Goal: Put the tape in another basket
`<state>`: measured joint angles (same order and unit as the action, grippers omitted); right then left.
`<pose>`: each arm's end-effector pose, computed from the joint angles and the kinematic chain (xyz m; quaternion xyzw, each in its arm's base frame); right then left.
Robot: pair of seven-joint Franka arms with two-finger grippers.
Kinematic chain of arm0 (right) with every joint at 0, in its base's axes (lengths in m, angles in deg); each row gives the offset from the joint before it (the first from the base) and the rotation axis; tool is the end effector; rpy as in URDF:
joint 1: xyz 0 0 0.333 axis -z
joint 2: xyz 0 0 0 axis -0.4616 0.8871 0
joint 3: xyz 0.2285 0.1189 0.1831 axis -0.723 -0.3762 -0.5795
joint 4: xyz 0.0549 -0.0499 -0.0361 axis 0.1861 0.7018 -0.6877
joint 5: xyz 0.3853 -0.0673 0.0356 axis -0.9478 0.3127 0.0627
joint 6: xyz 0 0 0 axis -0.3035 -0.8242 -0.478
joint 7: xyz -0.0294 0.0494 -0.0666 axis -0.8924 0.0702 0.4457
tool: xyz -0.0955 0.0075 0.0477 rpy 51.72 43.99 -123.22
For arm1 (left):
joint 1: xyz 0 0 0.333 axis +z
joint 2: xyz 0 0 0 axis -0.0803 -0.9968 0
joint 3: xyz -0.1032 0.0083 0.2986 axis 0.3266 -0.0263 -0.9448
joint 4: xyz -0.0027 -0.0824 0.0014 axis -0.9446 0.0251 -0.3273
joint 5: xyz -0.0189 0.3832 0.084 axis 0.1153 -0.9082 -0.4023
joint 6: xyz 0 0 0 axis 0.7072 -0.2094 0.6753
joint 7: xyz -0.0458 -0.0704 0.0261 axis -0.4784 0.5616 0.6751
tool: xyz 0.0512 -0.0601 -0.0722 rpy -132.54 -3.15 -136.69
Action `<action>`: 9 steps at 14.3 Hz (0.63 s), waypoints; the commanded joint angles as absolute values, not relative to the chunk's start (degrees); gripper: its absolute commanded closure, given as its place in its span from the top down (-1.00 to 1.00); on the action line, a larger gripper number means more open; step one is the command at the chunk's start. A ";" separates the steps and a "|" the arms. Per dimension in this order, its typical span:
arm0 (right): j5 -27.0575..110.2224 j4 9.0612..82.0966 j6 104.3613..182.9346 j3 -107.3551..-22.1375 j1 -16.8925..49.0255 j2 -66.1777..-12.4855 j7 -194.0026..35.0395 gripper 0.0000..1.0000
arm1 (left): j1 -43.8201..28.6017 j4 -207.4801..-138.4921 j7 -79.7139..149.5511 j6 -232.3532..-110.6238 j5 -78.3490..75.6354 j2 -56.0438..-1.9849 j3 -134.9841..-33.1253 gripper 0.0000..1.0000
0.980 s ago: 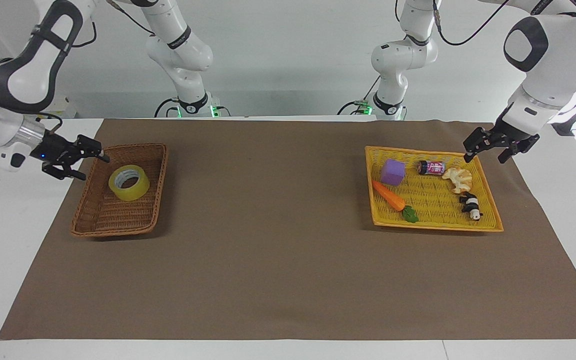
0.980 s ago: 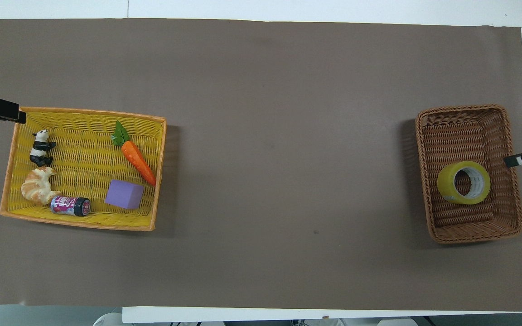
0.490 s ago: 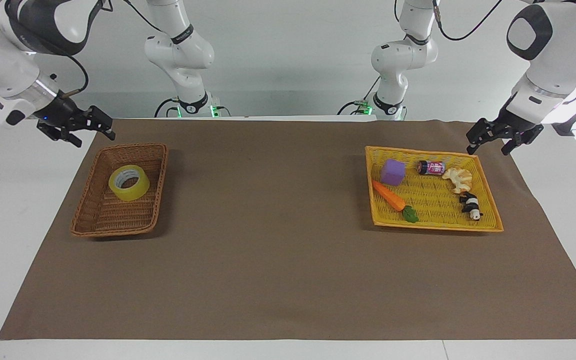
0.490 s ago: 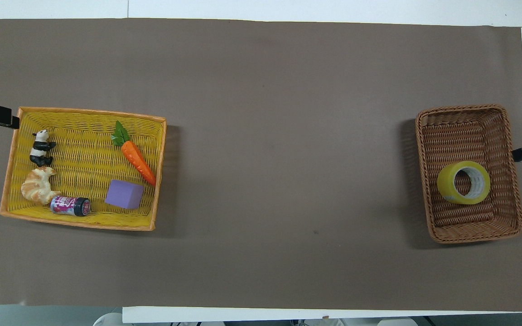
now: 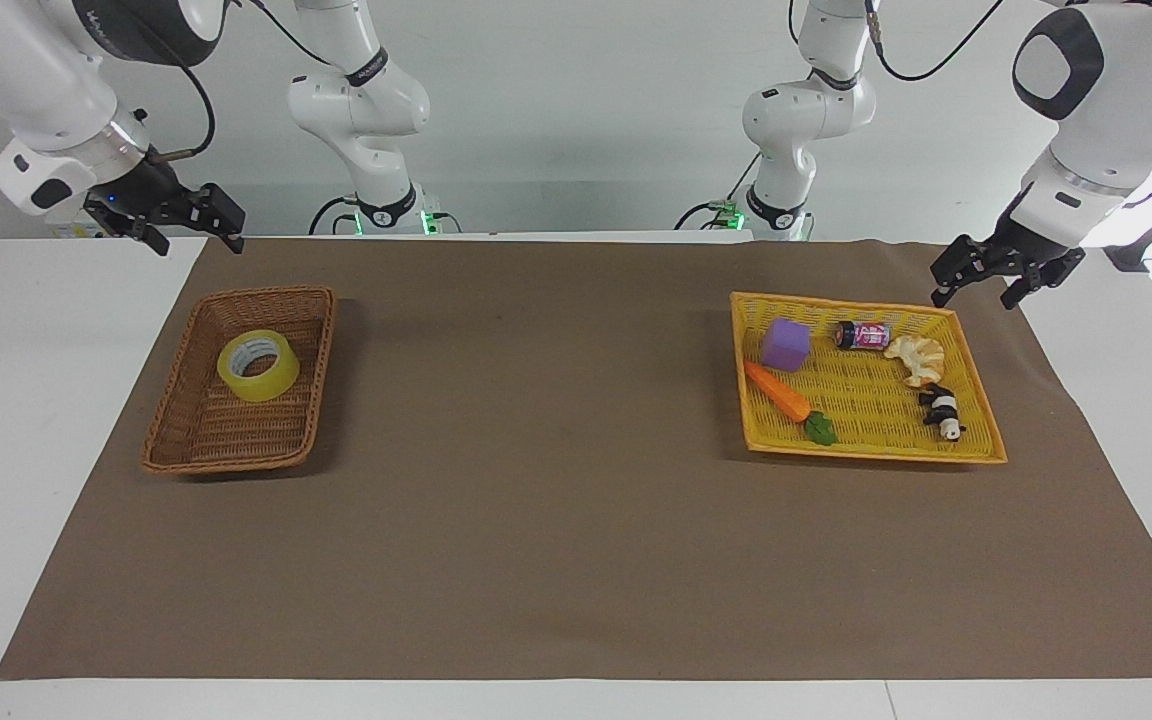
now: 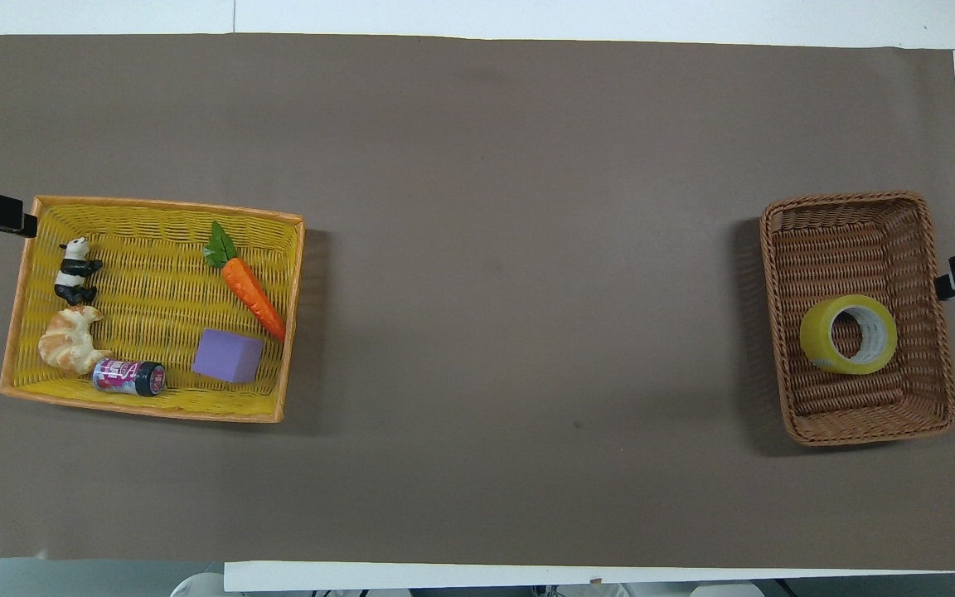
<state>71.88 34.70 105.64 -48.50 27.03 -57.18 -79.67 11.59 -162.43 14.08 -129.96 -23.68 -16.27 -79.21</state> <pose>0.5127 -0.0787 0.6129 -0.9955 0.0020 0.0922 0.0198 0.5467 -0.0150 0.5905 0.9984 -0.0519 0.0092 0.0214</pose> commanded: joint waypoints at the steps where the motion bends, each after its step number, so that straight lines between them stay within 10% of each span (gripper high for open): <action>1: 73.84 34.81 105.06 -47.17 24.68 -57.92 -79.13 1.00 | 11.37 -162.58 13.94 -128.99 -24.91 -15.44 -79.52 1.00; 9: 74.81 34.38 105.59 -47.09 24.94 -58.36 -79.04 1.00 | 11.38 -162.58 13.94 -128.99 -24.91 -15.44 -79.44 1.00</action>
<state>73.74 34.65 105.52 -47.15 25.05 -58.12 -79.65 11.60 -162.43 14.08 -129.96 -23.68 -16.27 -79.25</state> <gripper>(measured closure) 0.000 0.000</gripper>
